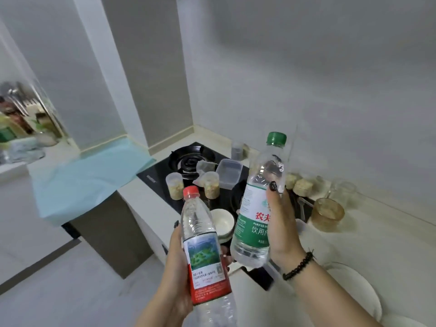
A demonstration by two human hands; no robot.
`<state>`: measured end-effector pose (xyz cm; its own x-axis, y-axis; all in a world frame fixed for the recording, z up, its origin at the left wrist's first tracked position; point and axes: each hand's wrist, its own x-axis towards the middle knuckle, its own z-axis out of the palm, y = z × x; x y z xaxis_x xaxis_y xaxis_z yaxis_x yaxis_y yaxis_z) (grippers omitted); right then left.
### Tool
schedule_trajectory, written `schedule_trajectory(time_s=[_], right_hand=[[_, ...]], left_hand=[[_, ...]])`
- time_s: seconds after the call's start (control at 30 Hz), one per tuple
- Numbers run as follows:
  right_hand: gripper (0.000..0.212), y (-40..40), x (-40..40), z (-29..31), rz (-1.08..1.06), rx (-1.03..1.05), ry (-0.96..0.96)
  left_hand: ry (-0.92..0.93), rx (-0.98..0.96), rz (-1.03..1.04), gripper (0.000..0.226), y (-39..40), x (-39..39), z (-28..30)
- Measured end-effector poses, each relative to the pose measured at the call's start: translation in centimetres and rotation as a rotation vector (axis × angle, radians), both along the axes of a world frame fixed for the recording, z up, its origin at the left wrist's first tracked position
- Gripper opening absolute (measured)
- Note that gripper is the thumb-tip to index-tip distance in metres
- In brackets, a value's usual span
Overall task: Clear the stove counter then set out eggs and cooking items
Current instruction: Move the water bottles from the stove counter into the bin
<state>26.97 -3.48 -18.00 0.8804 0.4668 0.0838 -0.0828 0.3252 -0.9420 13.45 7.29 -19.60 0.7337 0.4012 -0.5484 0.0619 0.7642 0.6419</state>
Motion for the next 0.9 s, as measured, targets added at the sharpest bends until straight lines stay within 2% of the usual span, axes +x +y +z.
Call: schedule_trajectory(time_s=[0.07, 0.17, 0.27, 0.43, 0.57, 0.7, 0.9], right_hand=[[0.082, 2.1, -1.3, 0.2, 0.054, -0.007, 0.009], [0.06, 5.2, -3.4, 0.0, 0.183, -0.032, 0.035], [0.049, 9.0, -6.1, -0.4, 0.287, -0.094, 0.044], [0.048, 16.0, -11.0, -1.8, 0.394, -0.125, 0.057], [0.058, 22.4, -14.9, -2.8, 0.502, -0.147, 0.109], [0.052, 27.7, -17.8, -3.0, 0.63, -0.191, 0.094], [0.054, 36.6, -22.3, -3.5, 0.823, -0.254, 0.139]], left_hand=[[0.018, -0.048, 0.04, 0.064, 2.6, -1.7, -0.4], [0.022, -0.096, 0.095, 0.063, 6.5, -4.2, -0.9], [0.013, -0.109, 0.149, 0.064, 10.7, -7.3, -1.0], [0.047, -0.01, 0.239, 0.071, 16.7, -12.9, -0.7], [0.044, 0.044, 0.329, 0.073, 21.0, -17.9, -0.2], [0.052, 0.092, 0.433, 0.073, 24.1, -21.9, 0.0], [0.064, 0.054, 0.64, 0.076, 29.0, -27.7, -0.5]])
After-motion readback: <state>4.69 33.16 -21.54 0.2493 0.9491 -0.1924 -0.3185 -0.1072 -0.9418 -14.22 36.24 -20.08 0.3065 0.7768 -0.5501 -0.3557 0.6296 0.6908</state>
